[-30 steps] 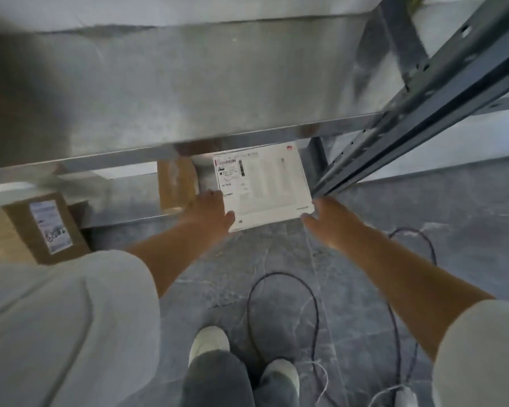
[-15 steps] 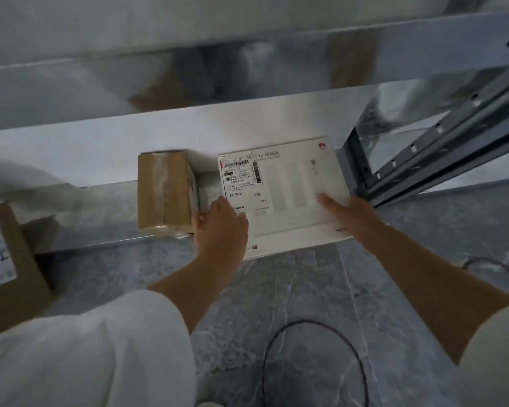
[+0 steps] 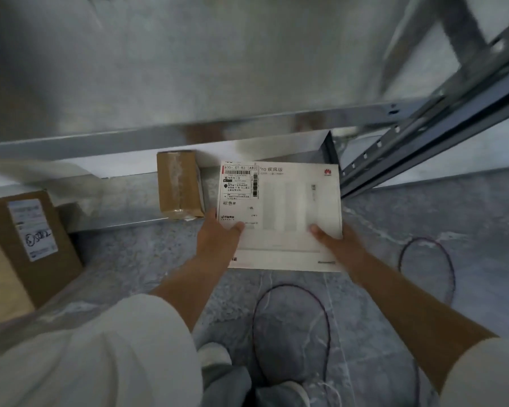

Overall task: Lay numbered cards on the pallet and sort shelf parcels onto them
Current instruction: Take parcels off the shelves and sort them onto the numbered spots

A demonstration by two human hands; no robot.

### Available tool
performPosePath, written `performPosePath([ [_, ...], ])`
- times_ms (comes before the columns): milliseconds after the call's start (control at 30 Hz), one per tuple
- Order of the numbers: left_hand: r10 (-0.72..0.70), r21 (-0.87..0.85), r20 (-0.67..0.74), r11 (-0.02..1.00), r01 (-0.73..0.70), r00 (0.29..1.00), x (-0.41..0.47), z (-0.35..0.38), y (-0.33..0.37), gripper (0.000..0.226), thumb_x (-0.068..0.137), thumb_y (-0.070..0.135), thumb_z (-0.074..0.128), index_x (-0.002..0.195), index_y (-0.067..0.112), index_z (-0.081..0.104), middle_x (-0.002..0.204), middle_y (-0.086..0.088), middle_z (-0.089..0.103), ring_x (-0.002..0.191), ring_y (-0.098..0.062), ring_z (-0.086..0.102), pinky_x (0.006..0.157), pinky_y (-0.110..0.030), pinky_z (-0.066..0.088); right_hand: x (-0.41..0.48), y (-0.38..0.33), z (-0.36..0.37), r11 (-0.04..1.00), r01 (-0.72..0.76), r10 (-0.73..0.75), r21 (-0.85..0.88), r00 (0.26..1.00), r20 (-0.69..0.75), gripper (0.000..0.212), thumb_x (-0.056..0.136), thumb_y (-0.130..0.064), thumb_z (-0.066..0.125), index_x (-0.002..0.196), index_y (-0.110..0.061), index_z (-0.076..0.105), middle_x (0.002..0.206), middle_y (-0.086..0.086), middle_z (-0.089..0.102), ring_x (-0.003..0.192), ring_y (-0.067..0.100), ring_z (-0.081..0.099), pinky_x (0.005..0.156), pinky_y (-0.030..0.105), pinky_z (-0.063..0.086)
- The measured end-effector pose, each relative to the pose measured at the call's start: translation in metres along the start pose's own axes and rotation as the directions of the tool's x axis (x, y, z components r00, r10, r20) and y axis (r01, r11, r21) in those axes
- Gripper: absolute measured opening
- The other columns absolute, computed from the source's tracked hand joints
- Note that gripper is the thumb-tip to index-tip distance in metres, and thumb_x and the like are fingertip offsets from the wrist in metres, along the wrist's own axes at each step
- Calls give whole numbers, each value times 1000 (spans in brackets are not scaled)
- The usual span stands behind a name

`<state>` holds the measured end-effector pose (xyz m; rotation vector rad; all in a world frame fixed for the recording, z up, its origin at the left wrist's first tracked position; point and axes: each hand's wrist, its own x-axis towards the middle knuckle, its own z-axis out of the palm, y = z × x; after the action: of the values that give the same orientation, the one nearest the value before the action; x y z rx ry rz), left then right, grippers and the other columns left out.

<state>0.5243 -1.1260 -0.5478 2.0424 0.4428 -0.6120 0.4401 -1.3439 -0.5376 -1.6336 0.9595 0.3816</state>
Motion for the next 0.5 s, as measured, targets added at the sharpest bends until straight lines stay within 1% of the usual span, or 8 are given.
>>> performPosePath([
  [67, 2, -10, 37, 1000, -2, 999, -33, -24, 16, 41, 85, 20, 70, 122, 15, 53, 118, 0, 64, 104, -19, 61, 76, -23, 51, -40, -11, -7, 1000, -27, 27, 11, 1000, -14, 58, 79, -42, 74, 130, -21, 55, 113, -4, 65, 99, 14, 60, 85, 29, 46],
  [133, -25, -4, 70, 1000, 26, 997, -70, -48, 27, 42, 85, 21, 71, 123, 11, 56, 120, -3, 65, 106, -21, 62, 91, -37, 53, -77, -18, -17, 999, -38, 39, 8, 999, -21, 56, 78, -44, 74, 128, -25, 55, 109, -9, 64, 95, 10, 60, 81, 24, 45],
  [167, -38, -8, 78, 999, 38, 996, -88, -59, 30, 40, 86, 20, 71, 121, 8, 58, 118, -5, 66, 105, -23, 63, 92, -39, 52, -95, -22, -21, 999, -40, 40, -5, 999, -9, 53, 78, -45, 73, 125, -30, 55, 106, -13, 65, 91, 5, 60, 77, 20, 45],
  [233, -34, -10, 85, 999, 35, 996, -120, -79, 36, 32, 87, 21, 70, 114, 7, 62, 111, -6, 69, 96, -21, 66, 84, -39, 55, -132, -31, -29, 997, -71, 72, -43, 997, 16, 46, 78, -48, 71, 119, -34, 56, 100, -18, 65, 87, -2, 59, 69, 16, 45],
  [267, -31, 1, 75, 1000, 31, 997, -134, -88, 39, 26, 87, 21, 69, 109, 8, 63, 107, -4, 70, 89, -17, 66, 75, -34, 55, -149, -35, -32, 994, -95, 97, -55, 995, 32, 45, 79, -49, 70, 118, -34, 57, 99, -17, 66, 88, 1, 61, 70, 18, 47],
  [333, -37, 13, 44, 999, 36, 998, -162, -105, 45, 17, 88, 24, 68, 101, 15, 63, 101, 0, 70, 77, -7, 63, 60, -21, 47, -180, -40, -37, 988, -142, 146, -59, 987, 71, 47, 77, -52, 69, 118, -32, 58, 102, -13, 68, 92, 9, 64, 77, 26, 52],
  [433, -48, 6, 7, 999, 47, 999, -194, -130, 57, 19, 87, 30, 67, 101, 17, 66, 98, 1, 70, 75, -6, 61, 59, -20, 45, -223, -49, -40, 987, -154, 158, -52, 982, 99, 53, 78, -54, 67, 124, -31, 56, 110, -7, 69, 99, 15, 65, 91, 38, 53],
  [500, -25, 21, 4, 999, 25, 1000, -213, -148, 64, 24, 87, 32, 67, 105, 16, 68, 96, 3, 70, 73, -6, 61, 56, -15, 44, -248, -58, -41, 988, -142, 148, -68, 985, 94, 53, 81, -53, 65, 128, -31, 54, 116, -3, 67, 104, 19, 63, 96, 42, 51],
])
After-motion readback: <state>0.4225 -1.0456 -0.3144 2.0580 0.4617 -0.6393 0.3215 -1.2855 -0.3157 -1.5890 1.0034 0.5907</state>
